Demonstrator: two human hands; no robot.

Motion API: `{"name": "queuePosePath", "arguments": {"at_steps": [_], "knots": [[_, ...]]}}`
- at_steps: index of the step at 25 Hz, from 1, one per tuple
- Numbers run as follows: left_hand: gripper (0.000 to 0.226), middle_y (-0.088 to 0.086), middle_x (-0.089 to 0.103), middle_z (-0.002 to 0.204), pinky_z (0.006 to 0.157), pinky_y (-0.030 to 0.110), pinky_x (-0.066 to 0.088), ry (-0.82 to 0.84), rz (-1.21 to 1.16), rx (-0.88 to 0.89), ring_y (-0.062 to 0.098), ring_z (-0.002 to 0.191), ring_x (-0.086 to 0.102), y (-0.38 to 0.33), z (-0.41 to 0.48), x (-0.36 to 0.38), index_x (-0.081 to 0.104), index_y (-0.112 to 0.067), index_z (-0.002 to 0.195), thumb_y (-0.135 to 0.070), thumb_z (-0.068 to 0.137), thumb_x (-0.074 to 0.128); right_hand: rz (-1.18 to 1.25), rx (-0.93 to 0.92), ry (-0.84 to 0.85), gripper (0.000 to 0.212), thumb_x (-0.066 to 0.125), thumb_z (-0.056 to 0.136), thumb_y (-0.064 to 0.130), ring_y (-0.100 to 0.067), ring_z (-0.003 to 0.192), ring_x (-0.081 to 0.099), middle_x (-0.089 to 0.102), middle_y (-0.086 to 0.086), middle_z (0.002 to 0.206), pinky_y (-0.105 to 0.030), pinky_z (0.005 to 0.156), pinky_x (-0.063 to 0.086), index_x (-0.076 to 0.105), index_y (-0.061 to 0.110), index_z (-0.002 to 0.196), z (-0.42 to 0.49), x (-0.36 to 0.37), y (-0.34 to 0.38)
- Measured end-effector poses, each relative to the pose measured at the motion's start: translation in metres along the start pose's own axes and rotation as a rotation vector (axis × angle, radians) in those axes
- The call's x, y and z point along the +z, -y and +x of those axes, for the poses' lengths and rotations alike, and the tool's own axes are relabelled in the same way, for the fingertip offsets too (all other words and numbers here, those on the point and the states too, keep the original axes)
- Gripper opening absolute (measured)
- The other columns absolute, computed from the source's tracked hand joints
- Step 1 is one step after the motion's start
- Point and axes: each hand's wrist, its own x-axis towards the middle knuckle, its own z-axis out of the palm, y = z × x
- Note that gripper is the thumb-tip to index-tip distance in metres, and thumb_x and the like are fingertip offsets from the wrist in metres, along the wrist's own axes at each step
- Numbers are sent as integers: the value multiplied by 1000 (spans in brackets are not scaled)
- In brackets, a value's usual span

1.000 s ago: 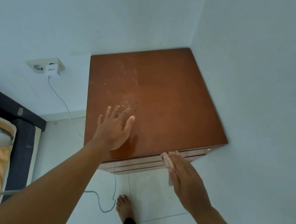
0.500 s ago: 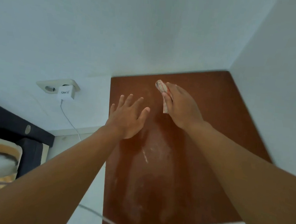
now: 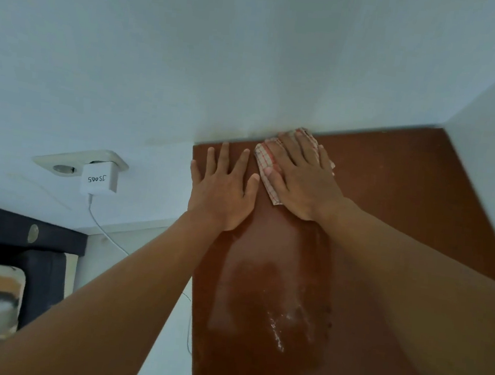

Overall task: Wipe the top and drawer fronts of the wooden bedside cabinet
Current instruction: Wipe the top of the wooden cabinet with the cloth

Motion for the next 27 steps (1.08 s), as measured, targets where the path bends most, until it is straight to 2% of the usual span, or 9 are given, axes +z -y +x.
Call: {"name": "queuePosePath", "arguments": {"at_steps": [9, 16, 21, 23, 27], "knots": [[65, 8, -2, 171, 123, 58, -5, 11, 11, -17, 32, 156, -6, -9, -22, 4, 7, -32, 163, -55, 103, 18, 34, 78, 16, 62, 21, 107, 55, -20, 160, -6, 4, 7, 174, -54, 128, 2, 12, 33, 164, -37, 7, 12], [64, 7, 3, 171, 122, 58, -3, 16, -5, -15, 31, 157, -3, -21, -90, 20, 12, -32, 162, -56, 104, 18, 49, 73, 52, 63, 19, 107, 54, -19, 160, -10, -1, 6, 174, -54, 129, 1, 8, 32, 165, -131, 15, 22], [64, 3, 2, 171, 122, 57, -5, 33, -8, -33, 29, 157, -4, -37, -162, 38, 13, -34, 162, -59, 103, 13, 41, 38, 50, 64, 14, 105, 55, -18, 160, -9, 2, 6, 174, -53, 129, 3, 8, 31, 165, -230, 23, 32], [64, 3, 2, 171, 122, 58, -3, 34, -16, -42, 29, 157, -4, -42, -193, 45, 14, -34, 162, -58, 103, 13, 32, 32, 9, 64, 17, 106, 55, -20, 161, -2, 8, 4, 174, -54, 129, 7, 14, 30, 165, -279, 28, 34], [63, 3, 5, 171, 122, 59, -1, 8, -64, -50, 30, 157, -2, -53, -245, 59, 17, -34, 161, -58, 103, 15, 14, -14, -145, 55, 30, 108, 48, -24, 158, 21, 32, 2, 168, -53, 124, 27, 36, 27, 159, -369, 46, 34]]}}
